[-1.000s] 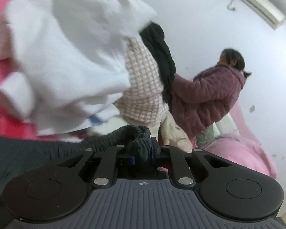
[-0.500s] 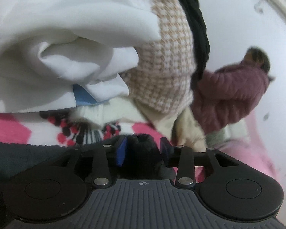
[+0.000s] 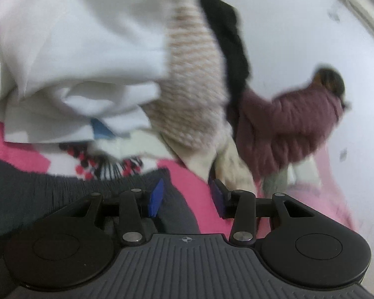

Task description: Fold clothes

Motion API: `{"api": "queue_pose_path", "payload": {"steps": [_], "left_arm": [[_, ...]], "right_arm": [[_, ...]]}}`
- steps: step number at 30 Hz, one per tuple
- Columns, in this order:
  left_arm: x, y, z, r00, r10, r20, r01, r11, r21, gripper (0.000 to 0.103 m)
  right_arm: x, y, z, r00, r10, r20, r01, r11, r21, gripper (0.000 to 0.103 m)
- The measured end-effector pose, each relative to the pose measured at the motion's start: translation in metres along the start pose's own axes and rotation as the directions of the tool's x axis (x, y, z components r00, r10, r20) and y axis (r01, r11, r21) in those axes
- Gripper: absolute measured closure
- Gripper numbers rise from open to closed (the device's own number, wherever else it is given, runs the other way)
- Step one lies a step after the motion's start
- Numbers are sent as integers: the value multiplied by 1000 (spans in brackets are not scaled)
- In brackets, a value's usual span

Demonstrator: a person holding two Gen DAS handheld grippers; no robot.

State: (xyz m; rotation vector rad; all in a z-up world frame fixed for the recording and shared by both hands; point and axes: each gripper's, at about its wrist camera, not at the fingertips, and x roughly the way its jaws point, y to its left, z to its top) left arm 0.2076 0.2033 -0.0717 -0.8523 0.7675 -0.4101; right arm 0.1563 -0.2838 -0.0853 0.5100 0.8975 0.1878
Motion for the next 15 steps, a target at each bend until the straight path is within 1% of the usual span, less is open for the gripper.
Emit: {"api": "queue_pose_path", "payload": {"steps": [2, 3, 4, 5, 7, 9, 10, 11, 12, 13, 15], "left_arm": [[-13, -24, -12, 999, 17, -36, -14, 996, 92, 59], [-19, -34, -20, 998, 17, -56, -9, 991, 134, 58], [-22, -46, -29, 997, 16, -82, -2, 985, 174, 58], [-21, -59, -40, 994, 17, -112, 7, 978, 210, 58], [-21, -81, -62, 983, 23, -182, 29, 960, 279, 58], [-25, -96, -90, 970, 29, -240, 58, 936, 348, 58], [-24, -105, -105, 963, 29, -268, 76, 925, 373, 58], [-24, -110, -121, 954, 30, -298, 93, 917, 389, 58], [-24, -115, -136, 944, 32, -328, 110, 908, 404, 58], [-24, -120, -152, 934, 37, -355, 124, 899, 419, 58], [-23, -124, -179, 916, 69, -395, 133, 877, 462, 58]], "right_arm": [[-16, -9, -6, 999, 34, -5, -34, 999, 19, 74], [-25, -14, -11, 998, 55, -13, -54, 998, 28, 68], [-35, -19, -19, 997, 79, -27, -78, 996, 45, 64], [-44, -23, -27, 993, 105, -45, -102, 993, 68, 64], [-61, -30, -43, 983, 164, -84, -154, 981, 120, 63], [-81, -39, -60, 967, 227, -119, -203, 961, 185, 59], [-89, -43, -68, 960, 243, -136, -213, 955, 204, 57], [-96, -45, -76, 958, 245, -151, -211, 954, 212, 55], [-102, -46, -85, 957, 235, -169, -198, 958, 207, 48], [-106, -46, -92, 959, 213, -185, -176, 965, 196, 47], [-111, -45, -102, 966, 160, -205, -128, 978, 162, 46]]}}
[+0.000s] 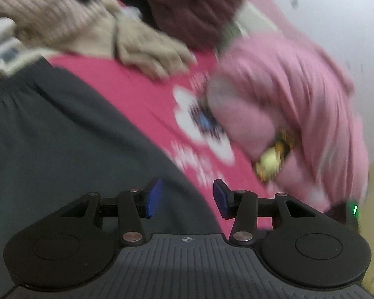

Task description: Fold clothes

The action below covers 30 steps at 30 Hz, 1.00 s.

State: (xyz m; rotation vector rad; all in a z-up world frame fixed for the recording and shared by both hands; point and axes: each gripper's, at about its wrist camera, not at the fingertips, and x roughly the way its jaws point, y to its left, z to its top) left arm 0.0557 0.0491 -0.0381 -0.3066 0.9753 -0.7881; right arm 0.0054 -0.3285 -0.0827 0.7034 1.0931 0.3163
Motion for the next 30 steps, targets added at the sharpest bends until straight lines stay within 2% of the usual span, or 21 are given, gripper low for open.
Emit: {"api": "queue_pose_path", "payload": {"steps": [2, 7, 11, 14, 15, 16, 17, 18, 19, 22, 24, 30], "left_arm": [[9, -11, -17, 999, 37, -31, -36, 998, 56, 58], [19, -21, -48, 993, 102, -61, -91, 983, 157, 58], [22, -12, -65, 987, 127, -103, -109, 981, 162, 58], [26, 0, -79, 981, 123, -150, -104, 986, 129, 58], [26, 4, -84, 979, 121, -162, -103, 988, 114, 58], [27, 8, -89, 978, 118, -171, -101, 990, 101, 58], [26, 11, -92, 979, 112, -170, -98, 991, 91, 58], [23, 13, -94, 981, 103, -163, -90, 993, 80, 58], [20, 15, -95, 983, 91, -157, -82, 994, 66, 58], [5, 23, -89, 991, 47, -125, -48, 999, -7, 58], [-9, 30, -82, 995, 34, -89, -39, 998, -57, 58], [-50, 48, -65, 999, 1, 43, 7, 984, -176, 58]], "right_arm": [[-1, 1, -8, 999, -53, -1, 53, 998, -29, 45], [13, 15, -12, 993, -119, 11, 119, 985, -123, 42], [31, 18, -13, 990, -142, 5, 141, 980, -143, 44], [43, 22, -18, 991, -134, -14, 129, 978, -167, 56], [44, 24, -20, 990, -142, -7, 138, 974, -180, 68], [45, 25, -22, 989, -150, 0, 147, 970, -193, 87], [45, 26, -22, 989, -148, 5, 146, 970, -193, 93], [43, 25, -20, 992, -127, 9, 126, 978, -168, 98], [38, 26, -18, 994, -105, 26, 108, 983, -151, 99], [21, 49, -17, 995, -18, 95, 41, 971, -236, 99], [18, 70, -20, 995, 45, 88, -16, 951, -307, 99], [28, 117, -42, 989, 150, 10, -128, 876, -464, 99]]}}
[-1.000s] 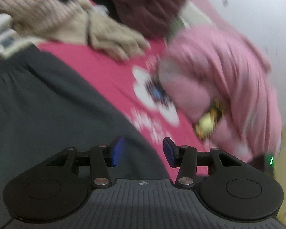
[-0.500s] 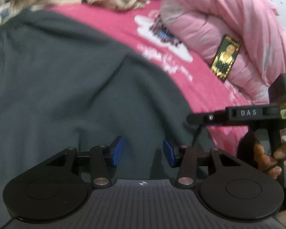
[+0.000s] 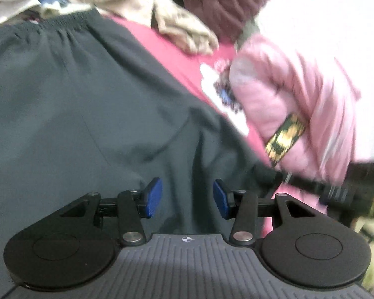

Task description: Fold clothes

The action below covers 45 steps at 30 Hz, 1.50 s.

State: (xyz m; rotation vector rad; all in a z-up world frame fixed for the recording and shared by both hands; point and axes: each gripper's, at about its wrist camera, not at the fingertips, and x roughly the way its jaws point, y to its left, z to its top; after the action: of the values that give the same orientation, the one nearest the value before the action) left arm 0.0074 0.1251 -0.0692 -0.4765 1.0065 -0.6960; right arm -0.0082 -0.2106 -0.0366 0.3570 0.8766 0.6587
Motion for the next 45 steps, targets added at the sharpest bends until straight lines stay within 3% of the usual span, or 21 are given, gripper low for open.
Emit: {"api": "queue_pose_path", "payload": {"steps": [3, 6, 9, 11, 13, 15, 17, 19, 22, 28, 31, 38, 41, 42, 43, 45], "left_arm": [[-15, 2, 11, 997, -31, 70, 33, 999, -34, 56], [-13, -5, 18, 997, -27, 77, 27, 1000, -3, 53], [6, -12, 16, 998, 52, 28, -54, 996, 75, 53], [19, -5, 12, 993, 114, -6, -113, 989, 92, 53], [25, 5, 10, 988, 155, -23, -153, 984, 88, 53], [28, 16, 8, 982, 185, -33, -182, 981, 72, 53], [26, 25, 7, 979, 199, -32, -198, 979, 52, 53], [23, 30, 8, 975, 219, -27, -218, 975, 41, 53], [18, 32, 8, 967, 255, -17, -254, 966, 44, 53], [8, 28, 10, 969, 246, 8, -246, 968, 52, 53], [13, 23, 10, 971, 239, 1, -239, 968, 72, 53], [30, 18, 4, 976, 215, -44, -208, 969, 132, 53], [36, 17, 1, 975, 215, -54, -206, 968, 145, 53], [38, 16, 1, 975, 214, -56, -204, 968, 147, 53], [40, 16, 1, 975, 213, -58, -202, 968, 148, 53], [42, 15, 2, 977, 207, -57, -197, 970, 144, 53]], "right_arm": [[28, 32, -14, 996, 5, -85, -16, 992, -124, 99], [63, 64, -37, 983, 7, -183, -51, 970, -238, 97], [83, 90, -55, 965, -15, -260, -76, 938, -337, 93], [75, 96, -60, 959, 4, -282, -109, 928, -357, 83], [55, 87, -58, 948, 55, -314, -156, 939, -308, 71], [34, 65, -53, 922, 126, -365, -202, 963, -180, 69], [15, 38, -50, 911, 167, -378, -198, 979, -44, 68], [-1, 8, -48, 915, 172, -364, -156, 985, 73, 64], [-16, -30, -43, 942, 135, -309, -74, 977, 201, 63], [-10, -72, -40, 972, 79, -220, 6, 932, 363, 58], [2, -89, -41, 972, 88, -218, 20, 894, 449, 55], [44, -92, -43, 938, 149, -314, 21, 878, 478, 49], [57, -92, -41, 930, 196, -311, -17, 868, 497, 52], [60, -91, -40, 927, 215, -308, -37, 868, 495, 62], [62, -87, -38, 927, 210, -312, -40, 879, 475, 78], [57, -77, -32, 936, 173, -306, -34, 912, 410, 94]]}}
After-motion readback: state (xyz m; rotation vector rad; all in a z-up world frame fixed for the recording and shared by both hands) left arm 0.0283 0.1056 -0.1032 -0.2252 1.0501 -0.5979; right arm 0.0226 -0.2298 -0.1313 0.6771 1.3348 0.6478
